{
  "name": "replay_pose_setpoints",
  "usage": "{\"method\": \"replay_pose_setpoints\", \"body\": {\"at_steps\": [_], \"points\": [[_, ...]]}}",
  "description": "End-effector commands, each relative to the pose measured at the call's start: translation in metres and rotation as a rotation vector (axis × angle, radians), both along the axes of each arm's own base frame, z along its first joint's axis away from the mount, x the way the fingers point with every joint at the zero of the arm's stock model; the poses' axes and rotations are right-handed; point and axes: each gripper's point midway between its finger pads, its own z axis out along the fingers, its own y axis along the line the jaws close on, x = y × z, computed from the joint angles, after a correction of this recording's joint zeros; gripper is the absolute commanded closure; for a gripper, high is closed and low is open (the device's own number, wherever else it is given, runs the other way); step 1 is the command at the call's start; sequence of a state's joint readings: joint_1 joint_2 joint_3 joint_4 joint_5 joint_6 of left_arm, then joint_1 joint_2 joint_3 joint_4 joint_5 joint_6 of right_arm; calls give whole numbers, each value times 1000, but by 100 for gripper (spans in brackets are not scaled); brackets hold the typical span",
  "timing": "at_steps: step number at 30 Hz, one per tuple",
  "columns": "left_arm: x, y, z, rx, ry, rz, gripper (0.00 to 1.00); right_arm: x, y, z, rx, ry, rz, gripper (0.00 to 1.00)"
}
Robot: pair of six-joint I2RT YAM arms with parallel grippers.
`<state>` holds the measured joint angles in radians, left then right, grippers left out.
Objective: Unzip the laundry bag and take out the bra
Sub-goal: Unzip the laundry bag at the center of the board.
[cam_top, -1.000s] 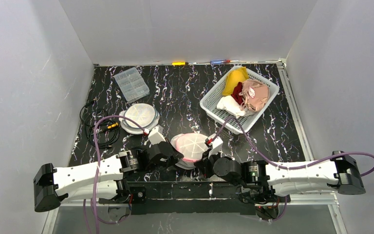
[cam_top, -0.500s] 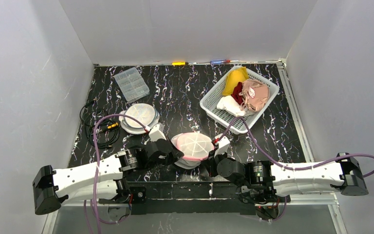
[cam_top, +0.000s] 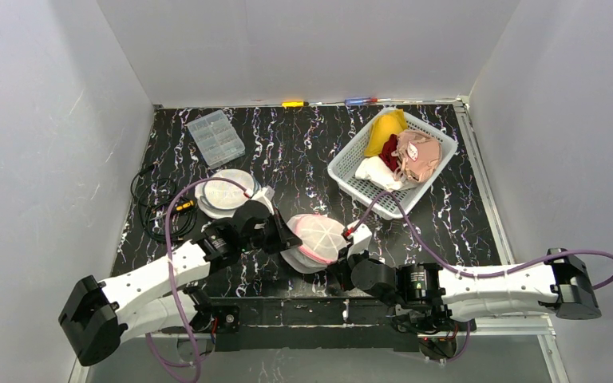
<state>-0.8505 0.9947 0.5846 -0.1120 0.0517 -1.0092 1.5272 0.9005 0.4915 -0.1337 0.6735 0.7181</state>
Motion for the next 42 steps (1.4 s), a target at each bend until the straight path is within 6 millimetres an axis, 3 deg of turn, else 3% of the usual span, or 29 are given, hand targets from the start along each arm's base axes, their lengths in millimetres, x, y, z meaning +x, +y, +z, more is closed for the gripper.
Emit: {"method": "replay_pose_setpoints", "body": {"at_steps": [1, 3, 6, 9, 16, 22, 28, 38, 42], "points": [[5, -3, 17, -13, -38, -60, 100, 0, 15, 20, 61, -20, 13, 99], [3, -3, 22, -15, -39, -72, 100, 0, 17, 23, 64, -24, 18, 99], [-5, -2, 31, -64, -29, -70, 68, 0, 22, 31, 82, -29, 23, 99], [-16, 6, 33, -101, 5, -37, 47, -1, 27, 36, 93, -33, 37, 99], [-50, 27, 25, -54, 69, 33, 34, -5, 41, 40, 96, -35, 75, 99], [-67, 15, 21, -34, 90, 41, 33, -10, 61, 46, 117, -36, 123, 99], [-49, 5, 30, -4, 60, 99, 37, -17, 76, 47, 115, -29, 175, 99], [-34, 0, 23, 41, 32, 147, 52, -20, 72, 46, 116, -21, 185, 99], [-32, 3, 16, 86, 34, 155, 65, -20, 70, 47, 122, -20, 182, 99]]}}
